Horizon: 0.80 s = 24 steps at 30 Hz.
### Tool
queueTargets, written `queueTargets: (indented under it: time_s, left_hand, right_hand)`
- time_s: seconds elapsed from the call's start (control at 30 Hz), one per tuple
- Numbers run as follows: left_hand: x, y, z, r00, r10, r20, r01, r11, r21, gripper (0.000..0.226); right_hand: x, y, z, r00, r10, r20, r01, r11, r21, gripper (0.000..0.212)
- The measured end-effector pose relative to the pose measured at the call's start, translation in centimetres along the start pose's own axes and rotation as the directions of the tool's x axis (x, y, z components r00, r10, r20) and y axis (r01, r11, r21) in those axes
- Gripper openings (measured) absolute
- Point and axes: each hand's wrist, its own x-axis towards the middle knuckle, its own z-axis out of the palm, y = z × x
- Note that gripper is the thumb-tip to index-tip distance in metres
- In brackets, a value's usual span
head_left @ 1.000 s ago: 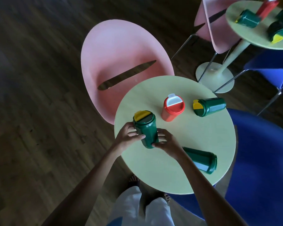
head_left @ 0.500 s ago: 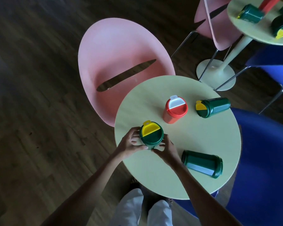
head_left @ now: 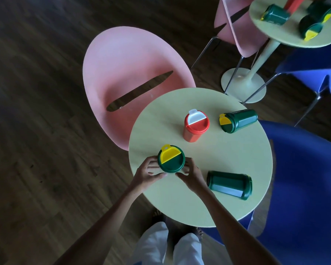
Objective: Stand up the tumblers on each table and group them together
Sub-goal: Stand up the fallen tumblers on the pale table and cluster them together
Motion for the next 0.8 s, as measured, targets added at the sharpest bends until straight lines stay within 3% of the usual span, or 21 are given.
queueTargets:
  time_s: [0.1,0.2,0.33,0.43,0.6,0.7,0.8]
  left_hand:
    - [-1.6,-1.2,0.2,1.000,-0.024,0.009,0.023,0.997,0.080,0.051]
    - [-3.1,-2.0,1.0,0.997,-0.032,0.070,0.019,0.982,0.187,0.052]
    - [-3.4,-0.2,4.6,0.970,0.017,0.241,-0.088,0.954,0.286,0.040]
    - [-3.0,2.5,8.4,0.934,0.147,0.325,-0.260,0.904,0.339,0.035]
    - [-1.0,6.9,14.0,0.827,0.395,0.400,-0.560,0.633,0.534,0.054]
    - [0.6,8.1,15.9,0.830,0.252,0.497,-0.555,0.451,0.699,0.069]
    - [1.8,8.4,16.7,0.829,0.086,0.553,-0.544,0.351,0.762,0.078]
  right_hand:
    - [-1.2,-0.2,-1.1,0.998,0.040,-0.052,-0.035,0.996,0.087,0.043]
    - [-3.6,-0.5,-3.9,0.994,-0.021,-0.108,0.034,0.992,0.120,0.032]
    - [-7.4,0.6,-9.1,0.977,-0.086,-0.195,0.092,0.996,0.021,0.031]
    - [-9.5,2.8,-12.6,0.964,-0.110,-0.241,0.074,0.985,-0.156,0.035]
    - [-10.9,6.1,-16.4,0.969,-0.094,-0.230,-0.010,0.909,-0.416,0.049]
    - [-10.4,7.5,-17.7,0.980,-0.113,-0.166,0.009,0.851,-0.525,0.066]
    - [-9.3,8.4,-18.4,0.996,-0.069,-0.061,0.021,0.817,-0.577,0.083]
